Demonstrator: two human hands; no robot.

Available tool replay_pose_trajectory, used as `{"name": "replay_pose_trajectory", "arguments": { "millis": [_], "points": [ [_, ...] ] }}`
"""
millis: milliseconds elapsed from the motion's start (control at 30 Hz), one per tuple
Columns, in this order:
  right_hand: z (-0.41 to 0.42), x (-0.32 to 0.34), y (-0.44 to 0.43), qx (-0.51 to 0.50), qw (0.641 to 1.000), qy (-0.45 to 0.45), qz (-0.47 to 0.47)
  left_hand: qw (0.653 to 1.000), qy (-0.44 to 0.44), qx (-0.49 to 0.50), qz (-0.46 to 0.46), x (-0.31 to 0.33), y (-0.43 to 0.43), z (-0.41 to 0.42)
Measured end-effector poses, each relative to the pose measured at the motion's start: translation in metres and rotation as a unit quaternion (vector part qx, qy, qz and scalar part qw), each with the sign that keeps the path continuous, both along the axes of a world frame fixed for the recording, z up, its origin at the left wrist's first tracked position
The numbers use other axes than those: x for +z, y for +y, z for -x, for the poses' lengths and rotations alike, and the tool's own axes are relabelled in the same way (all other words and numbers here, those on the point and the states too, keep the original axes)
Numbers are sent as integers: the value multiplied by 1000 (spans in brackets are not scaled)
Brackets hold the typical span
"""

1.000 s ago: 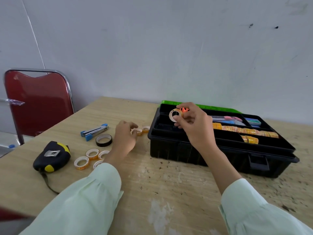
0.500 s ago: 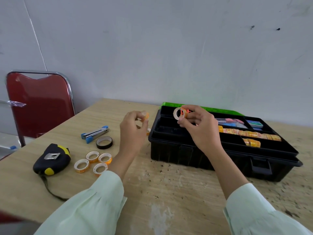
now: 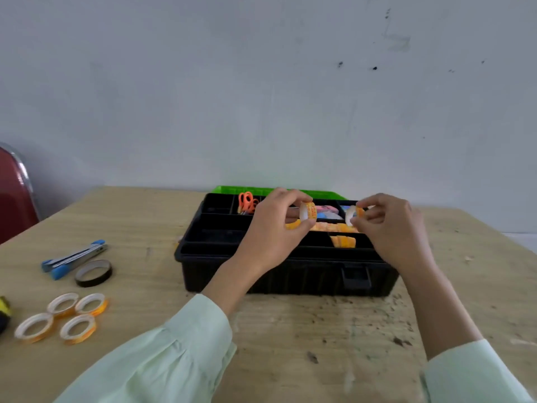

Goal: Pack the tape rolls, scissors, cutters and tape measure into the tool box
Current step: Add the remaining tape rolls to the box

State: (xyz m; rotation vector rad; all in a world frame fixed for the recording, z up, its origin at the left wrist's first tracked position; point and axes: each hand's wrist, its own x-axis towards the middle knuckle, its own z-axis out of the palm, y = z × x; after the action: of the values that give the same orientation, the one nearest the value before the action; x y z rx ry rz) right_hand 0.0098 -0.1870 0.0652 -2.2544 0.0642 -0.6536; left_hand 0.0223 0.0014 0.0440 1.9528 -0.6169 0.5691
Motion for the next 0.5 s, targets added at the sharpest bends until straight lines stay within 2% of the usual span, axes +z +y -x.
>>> {"name": "replay_pose_trajectory", "arguments": {
  "millis": [133,500],
  "points": [
    [2,-3,-23,-17,993,93,72,1000,13,-19,-5,0,-27,-3],
    [-6,1,-17,53,968,188,157,1000,26,-7,-5,4,-38,-10]
  ]
}}
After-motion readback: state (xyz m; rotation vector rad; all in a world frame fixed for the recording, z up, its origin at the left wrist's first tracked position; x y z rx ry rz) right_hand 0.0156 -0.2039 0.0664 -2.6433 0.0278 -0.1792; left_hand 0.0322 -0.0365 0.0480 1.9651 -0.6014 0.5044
